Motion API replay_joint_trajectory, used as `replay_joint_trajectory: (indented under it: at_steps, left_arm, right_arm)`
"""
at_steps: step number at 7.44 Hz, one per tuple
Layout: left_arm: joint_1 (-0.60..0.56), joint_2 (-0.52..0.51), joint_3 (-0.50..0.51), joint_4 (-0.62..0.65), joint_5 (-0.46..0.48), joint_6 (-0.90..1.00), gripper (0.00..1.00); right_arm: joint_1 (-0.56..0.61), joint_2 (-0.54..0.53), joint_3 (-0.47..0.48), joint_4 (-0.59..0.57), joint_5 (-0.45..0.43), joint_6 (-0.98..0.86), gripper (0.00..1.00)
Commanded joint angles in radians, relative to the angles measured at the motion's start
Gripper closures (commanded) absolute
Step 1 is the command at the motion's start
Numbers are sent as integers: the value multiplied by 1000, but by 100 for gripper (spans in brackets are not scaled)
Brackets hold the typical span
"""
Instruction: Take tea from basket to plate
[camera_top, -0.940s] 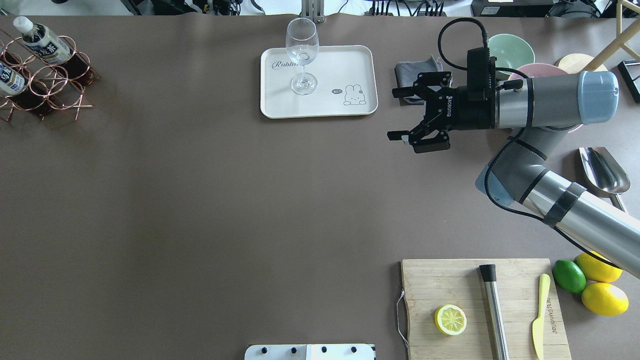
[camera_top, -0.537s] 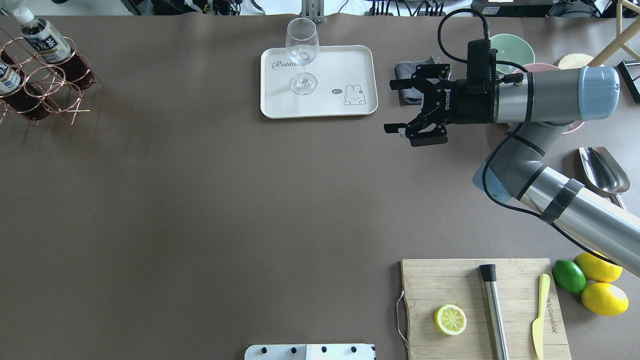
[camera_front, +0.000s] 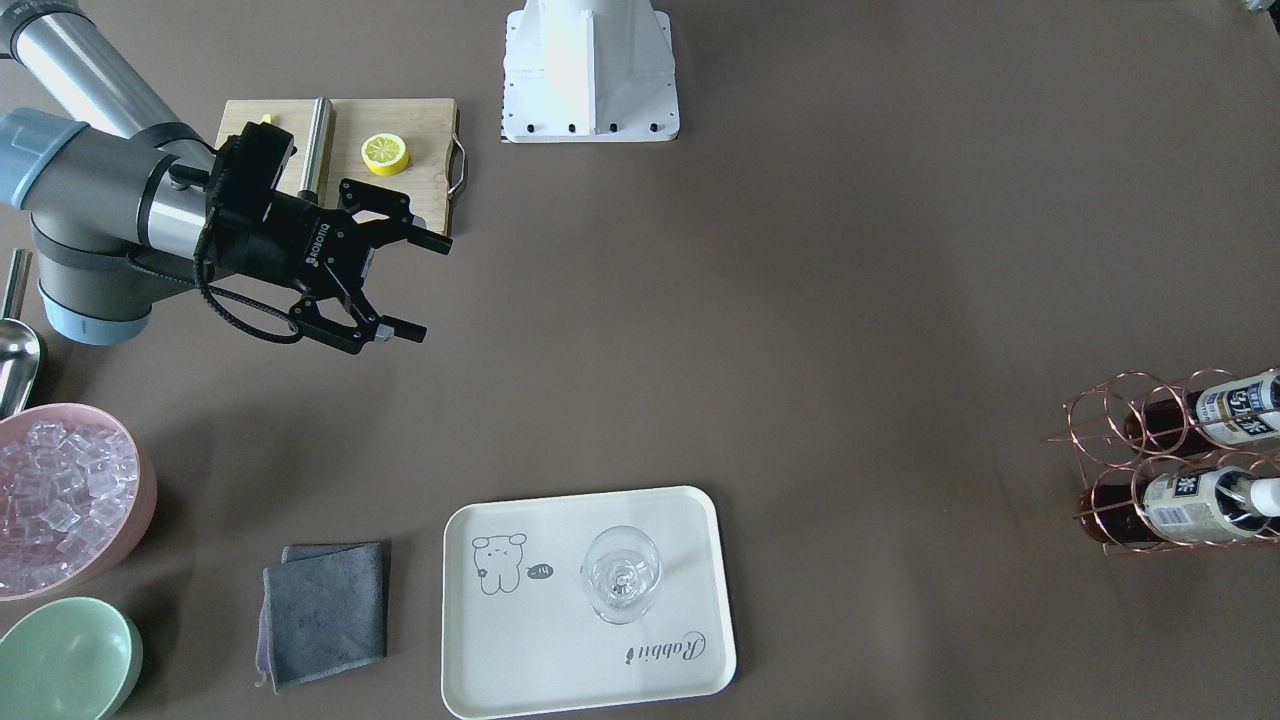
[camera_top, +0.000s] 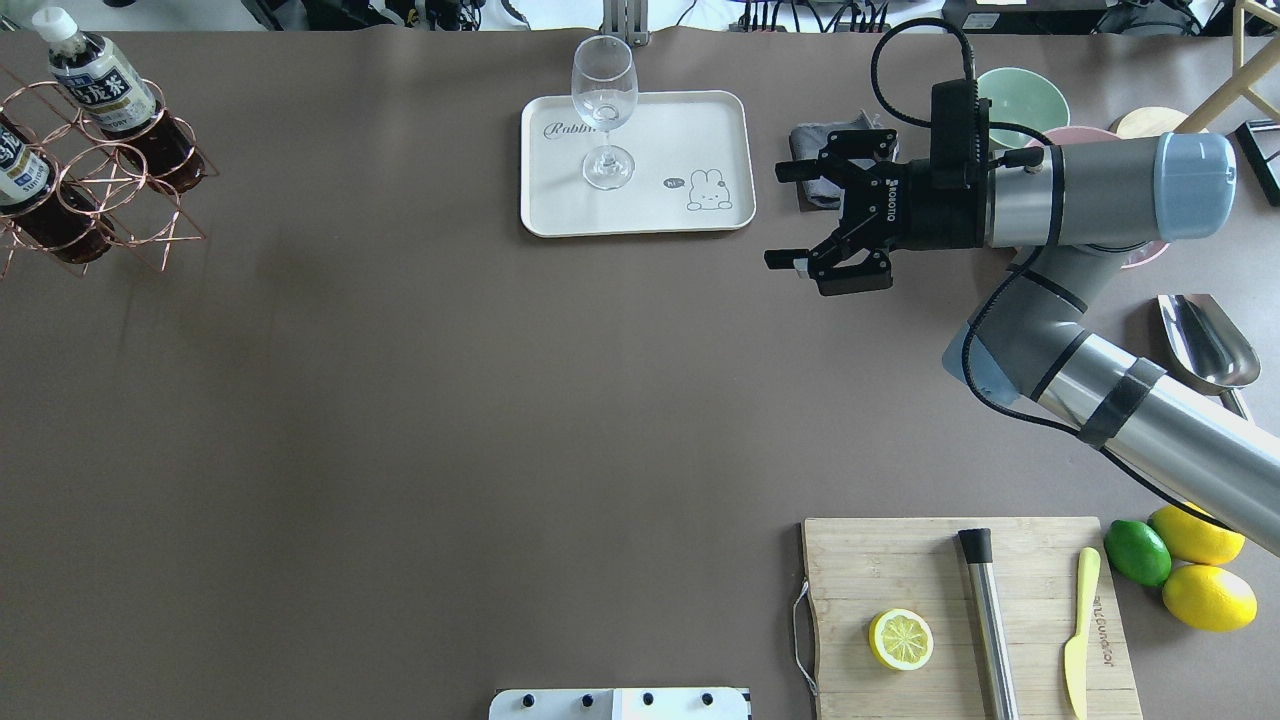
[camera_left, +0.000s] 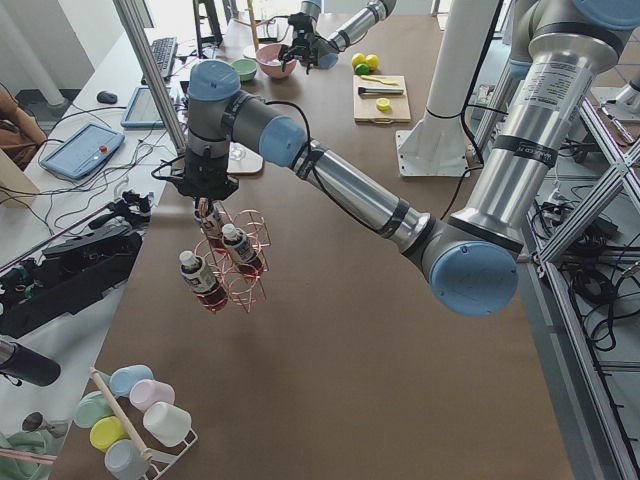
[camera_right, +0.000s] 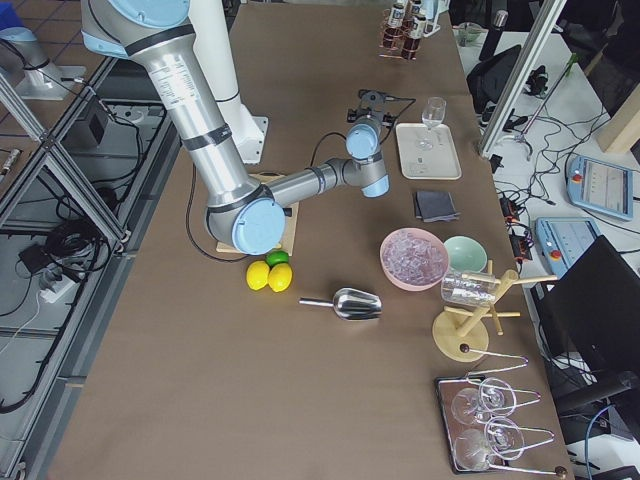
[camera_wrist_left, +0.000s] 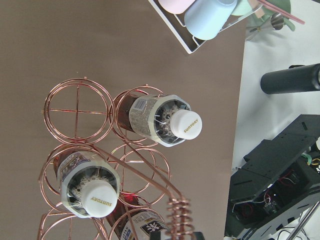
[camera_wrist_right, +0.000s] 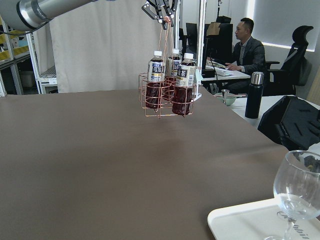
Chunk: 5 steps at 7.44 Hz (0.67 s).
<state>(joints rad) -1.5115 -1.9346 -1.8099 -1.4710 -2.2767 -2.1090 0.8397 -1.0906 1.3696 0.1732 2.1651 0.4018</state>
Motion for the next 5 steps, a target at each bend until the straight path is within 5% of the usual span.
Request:
replay_joint_trajectory:
  at_steps: [1, 4, 5]
  left_arm:
    - [91, -21, -179, 161, 3, -165, 100]
    - [299, -204, -267, 332, 37, -417, 100]
    - [398, -293, -276, 391, 143, -466, 100]
  right_arm:
    - [-2, -3, 0, 0, 1, -1, 0]
    - [-1, -12, 0, 3, -1, -1, 0]
    - [-1, -12, 0, 3, -1, -1, 0]
